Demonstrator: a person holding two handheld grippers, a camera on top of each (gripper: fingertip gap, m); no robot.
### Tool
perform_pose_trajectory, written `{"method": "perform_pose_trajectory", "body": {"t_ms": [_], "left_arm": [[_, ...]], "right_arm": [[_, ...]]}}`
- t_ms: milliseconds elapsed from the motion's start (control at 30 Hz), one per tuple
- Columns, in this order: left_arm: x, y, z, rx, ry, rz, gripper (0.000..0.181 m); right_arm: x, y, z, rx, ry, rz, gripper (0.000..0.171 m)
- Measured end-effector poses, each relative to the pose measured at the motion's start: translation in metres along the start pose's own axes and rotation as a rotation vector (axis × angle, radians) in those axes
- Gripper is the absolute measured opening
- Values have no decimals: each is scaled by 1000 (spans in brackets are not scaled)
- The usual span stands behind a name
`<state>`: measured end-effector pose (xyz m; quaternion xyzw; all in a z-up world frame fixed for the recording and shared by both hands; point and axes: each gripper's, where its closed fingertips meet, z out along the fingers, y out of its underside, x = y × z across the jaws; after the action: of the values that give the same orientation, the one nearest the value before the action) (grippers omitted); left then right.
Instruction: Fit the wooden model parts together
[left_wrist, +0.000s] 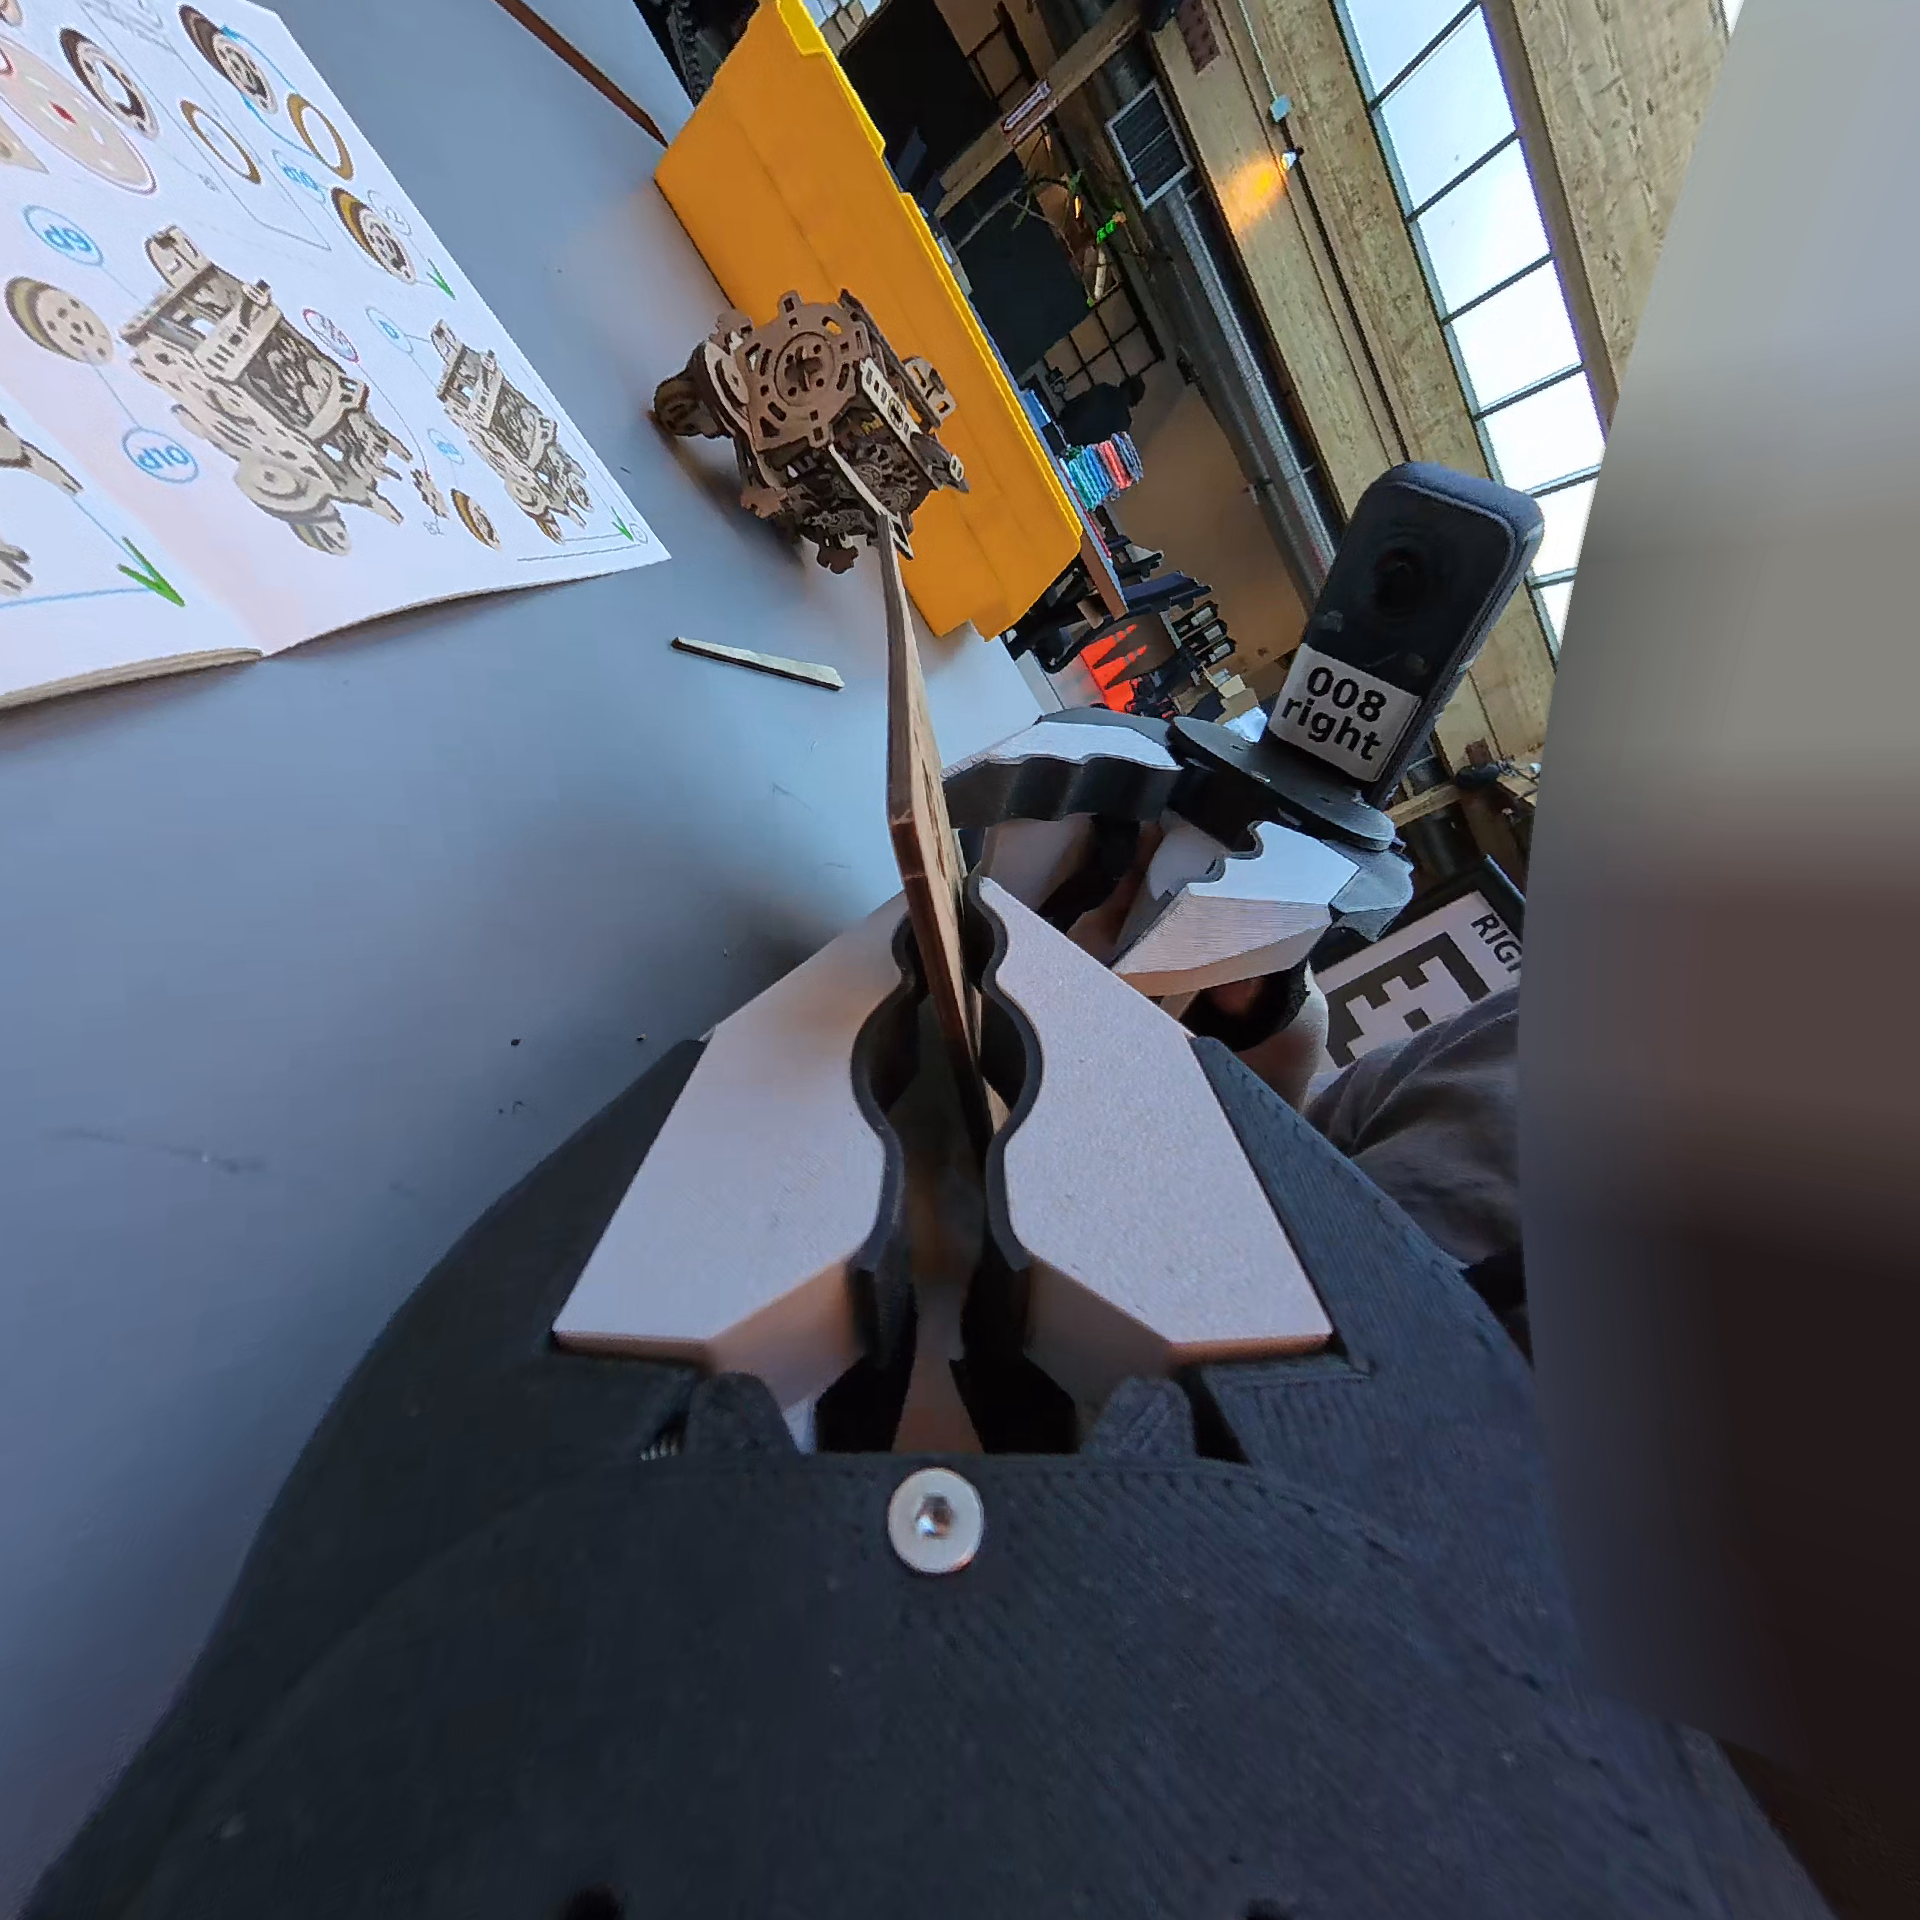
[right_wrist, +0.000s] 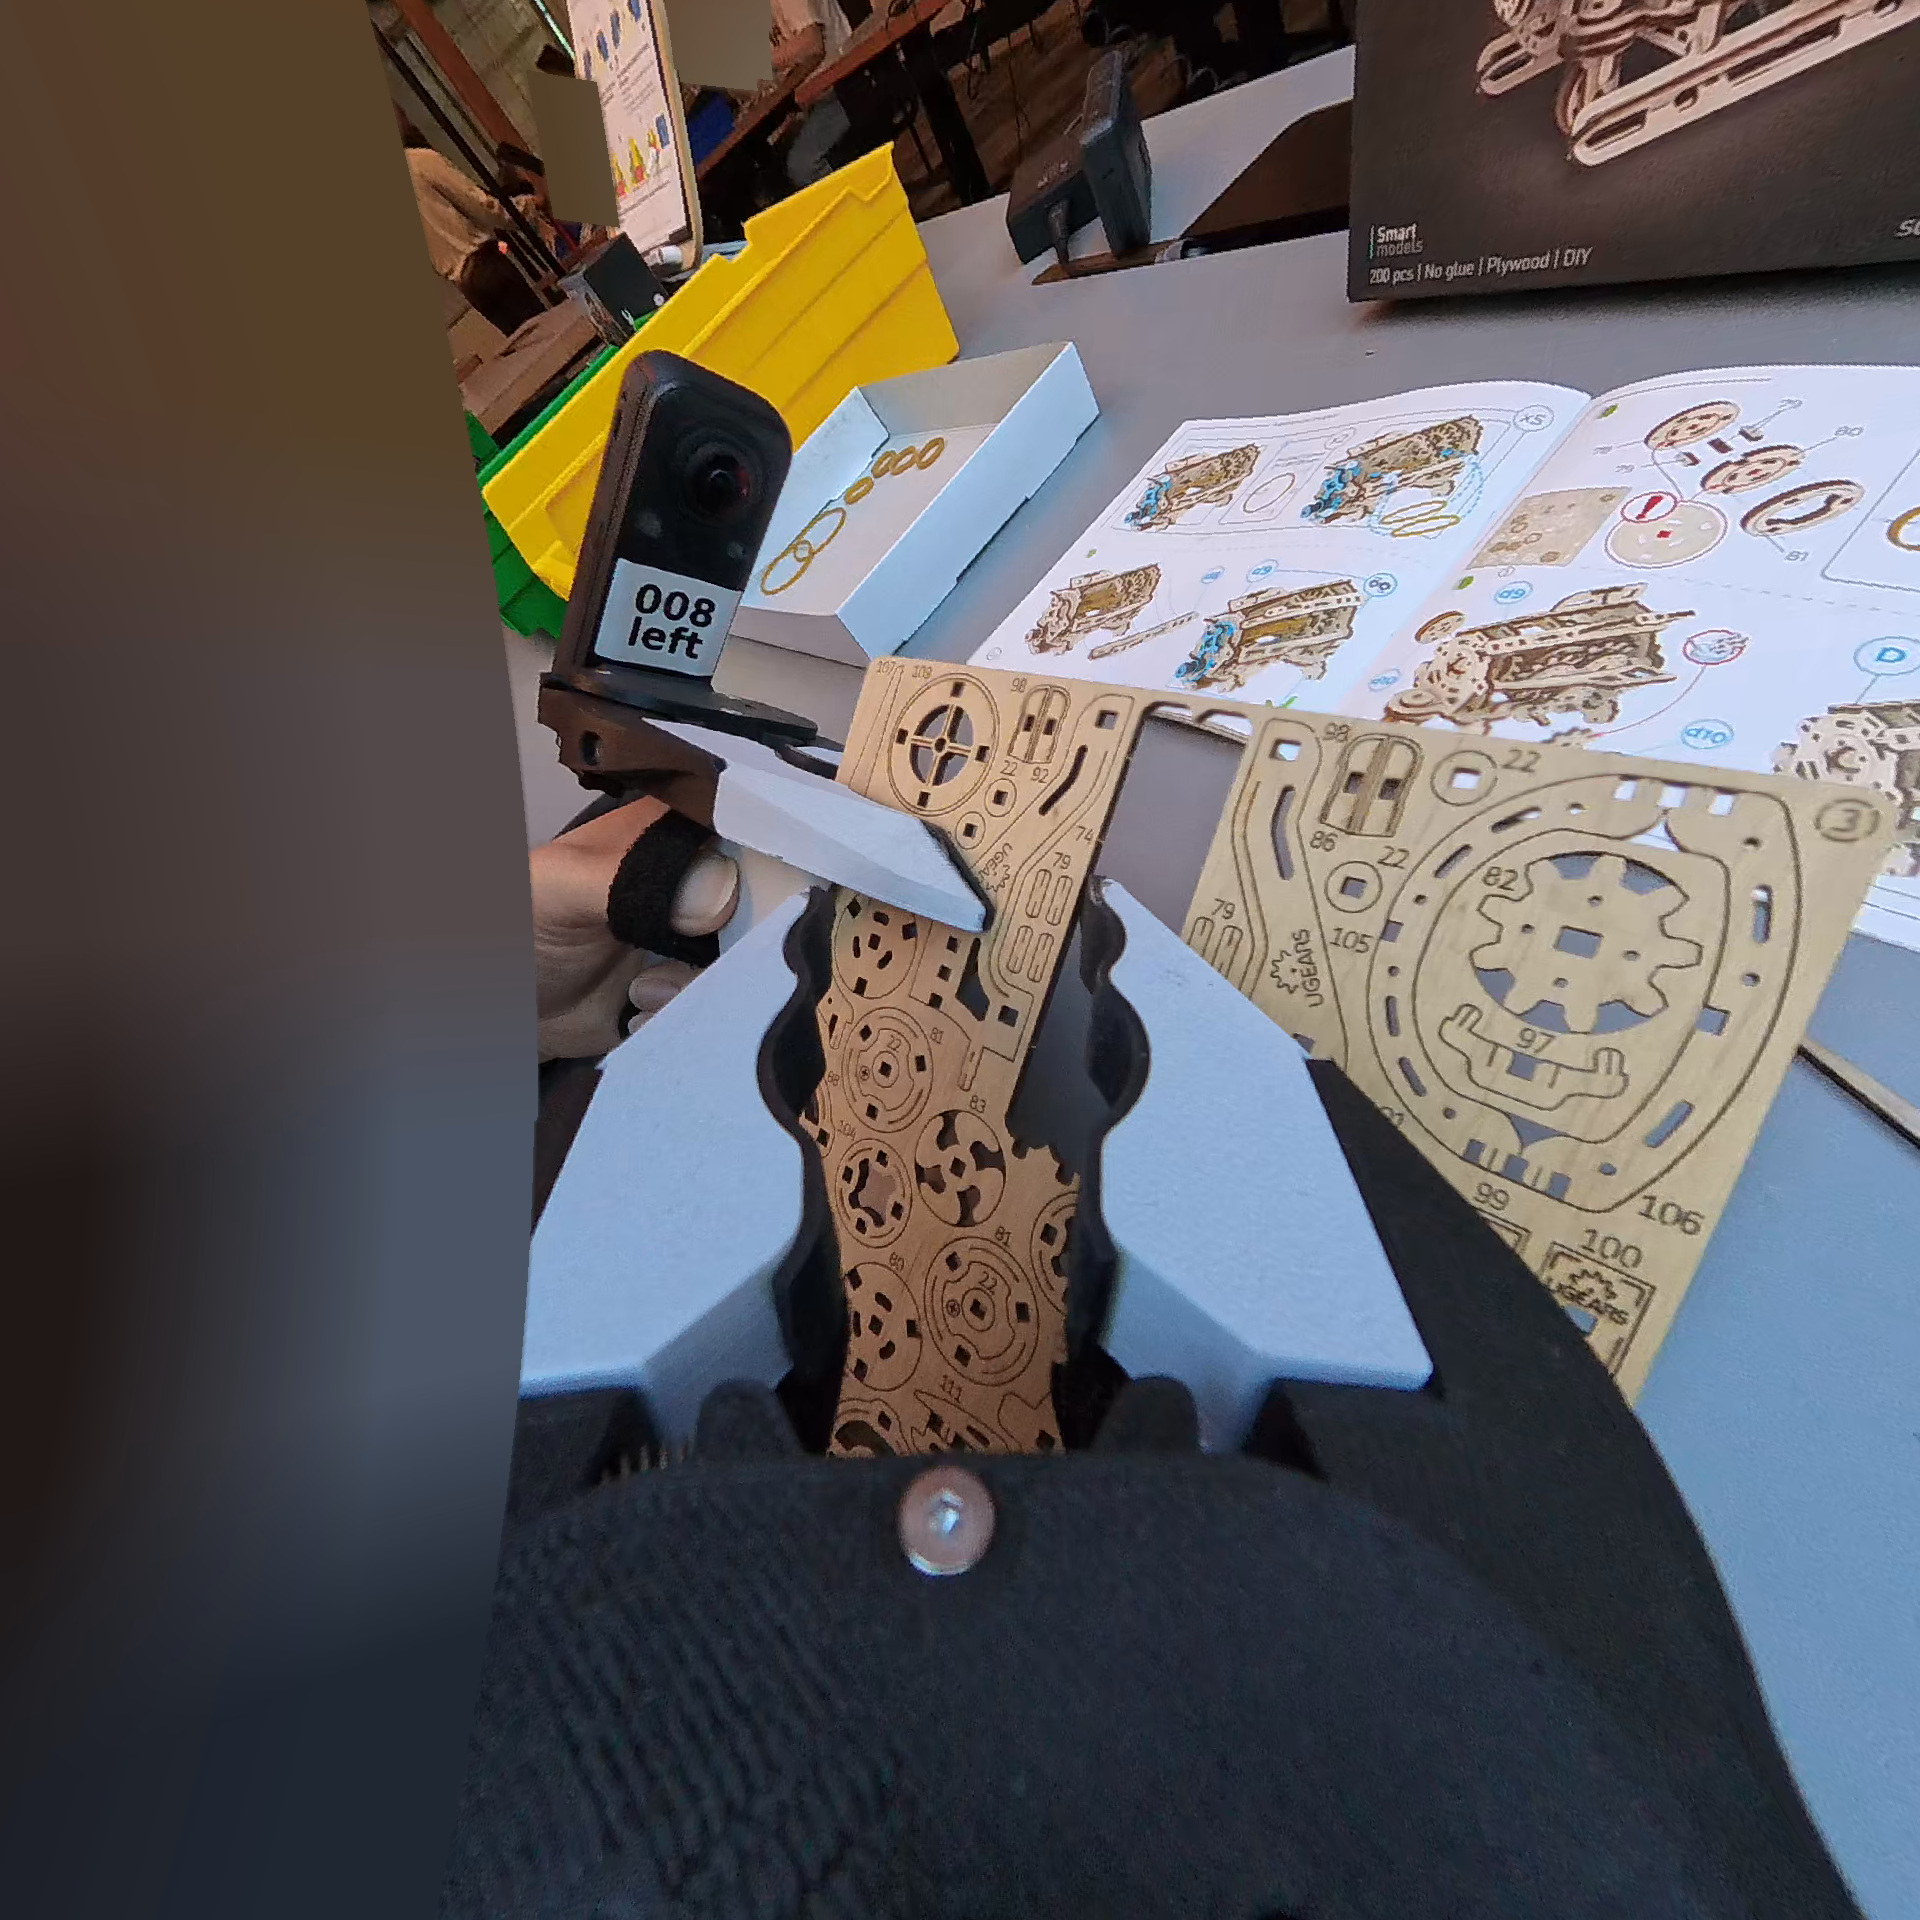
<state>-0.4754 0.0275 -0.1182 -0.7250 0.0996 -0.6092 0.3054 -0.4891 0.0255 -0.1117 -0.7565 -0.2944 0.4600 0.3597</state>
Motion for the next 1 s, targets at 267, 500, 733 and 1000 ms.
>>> {"method": "perform_pose_trajectory", "body": {"t_ms": [267, 500, 733, 1000], "left_arm": [[1, -1, -1, -8, -33, 67, 1], [0, -8, -5, 10, -8, 23, 1], [7, -5, -2, 8, 4, 42, 0], [16, -7, -3, 32, 15, 90, 1]], "right_arm": [[1, 3, -2, -45, 113, -147, 47], [-2, 1, -4, -28, 77, -101, 46], [-3, -6, -6, 13, 47, -75, 37], [-5, -14, -12, 60, -1, -12, 26]]}}
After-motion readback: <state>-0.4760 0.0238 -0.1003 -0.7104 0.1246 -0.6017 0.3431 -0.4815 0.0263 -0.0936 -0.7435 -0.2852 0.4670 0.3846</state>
